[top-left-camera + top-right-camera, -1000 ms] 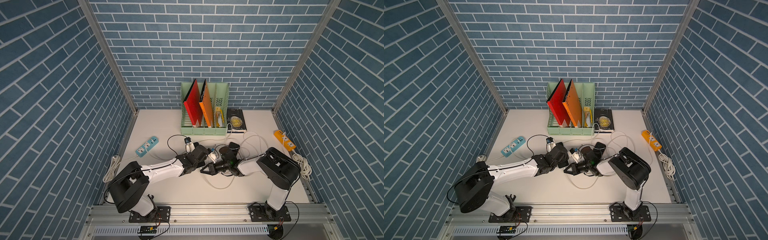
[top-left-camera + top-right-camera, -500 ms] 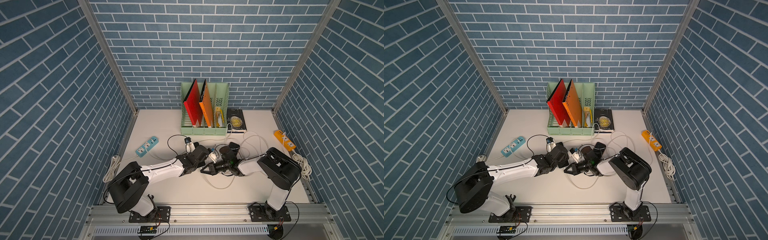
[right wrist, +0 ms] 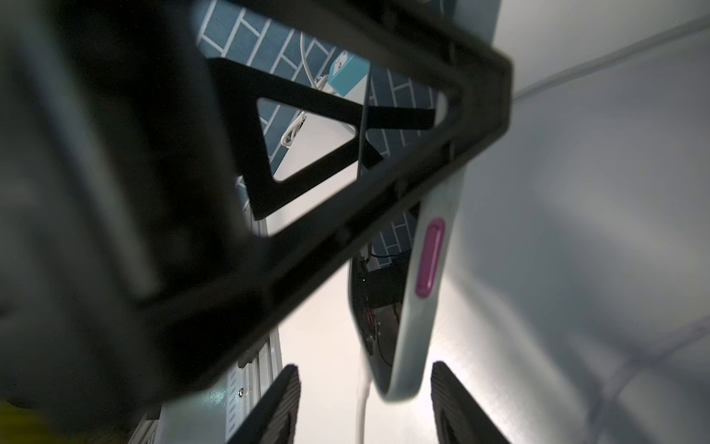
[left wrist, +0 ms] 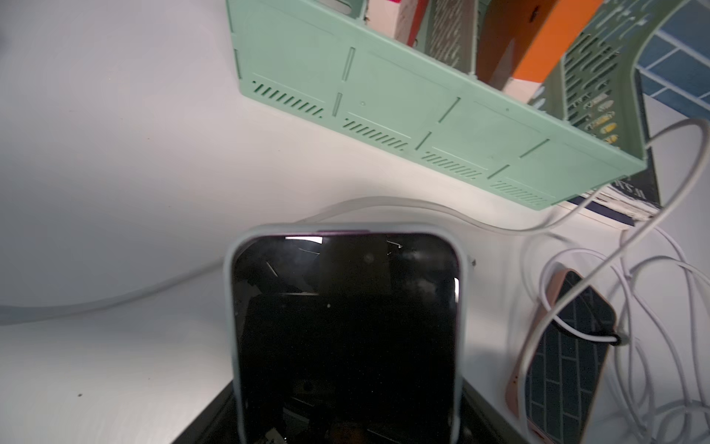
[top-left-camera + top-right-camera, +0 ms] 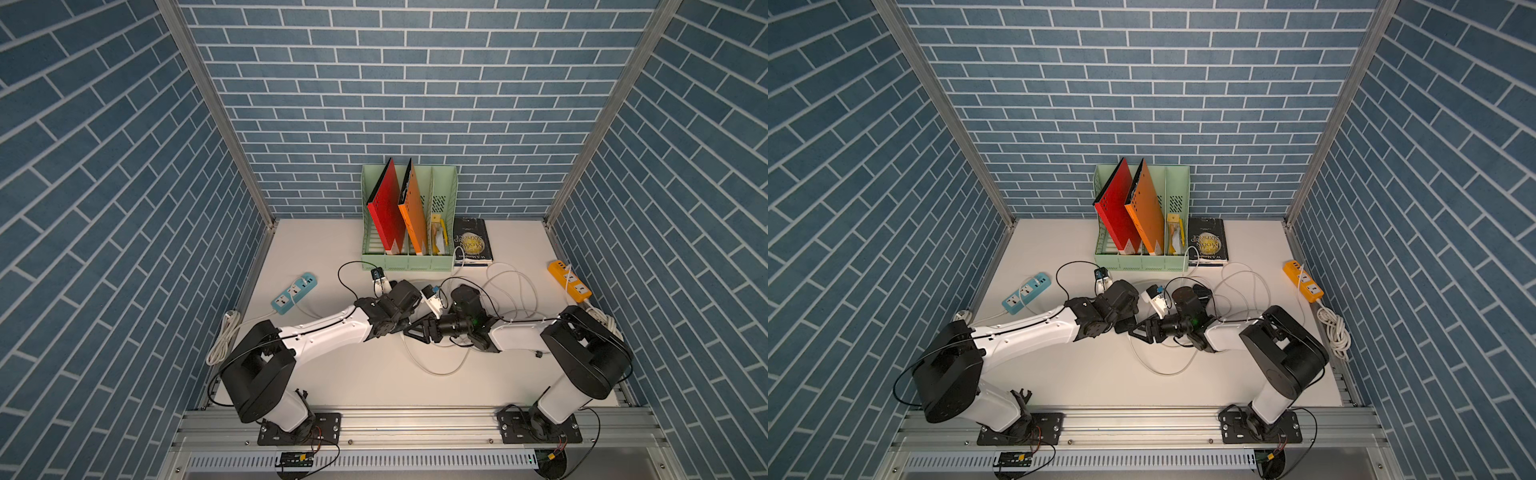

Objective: Plug the charging cable into the phone
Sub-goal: Place the phone at the center of the board.

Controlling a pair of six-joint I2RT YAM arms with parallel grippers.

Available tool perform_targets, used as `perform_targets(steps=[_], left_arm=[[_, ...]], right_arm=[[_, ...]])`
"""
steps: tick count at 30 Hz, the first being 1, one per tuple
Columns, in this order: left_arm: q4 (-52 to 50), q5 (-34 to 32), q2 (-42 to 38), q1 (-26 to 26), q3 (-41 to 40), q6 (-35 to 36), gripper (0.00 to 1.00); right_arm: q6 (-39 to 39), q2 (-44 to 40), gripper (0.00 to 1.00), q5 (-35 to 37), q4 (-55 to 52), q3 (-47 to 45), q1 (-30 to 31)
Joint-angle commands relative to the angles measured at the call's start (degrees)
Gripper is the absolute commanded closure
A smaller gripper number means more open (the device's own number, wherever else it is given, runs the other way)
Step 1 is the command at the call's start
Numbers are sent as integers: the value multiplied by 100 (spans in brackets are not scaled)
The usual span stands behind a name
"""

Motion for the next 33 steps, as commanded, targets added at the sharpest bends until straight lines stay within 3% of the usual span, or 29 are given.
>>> perform_targets(steps=[1, 11, 21, 25, 30, 33], left_arm=[[-248, 15, 62, 271, -85, -11, 100], [-210, 188, 276, 817, -385, 96, 100], [-380, 112, 761, 967, -134, 192, 85], [-367, 177, 784, 1024, -127, 218, 61], [-427, 171, 707, 1034, -63, 229, 3], [-475, 169, 668, 1042, 7, 254, 0]], right_arm=[[-329, -220, 40, 242, -99, -156, -108], [-457, -337, 38, 948, -500, -179, -239], [-450, -343, 37, 1056, -519, -199, -247], [-452, -351, 37, 1063, -537, -194, -247], [-483, -386, 33, 1153, -580, -201, -247], [-497, -391, 30, 1218, -612, -197, -248]])
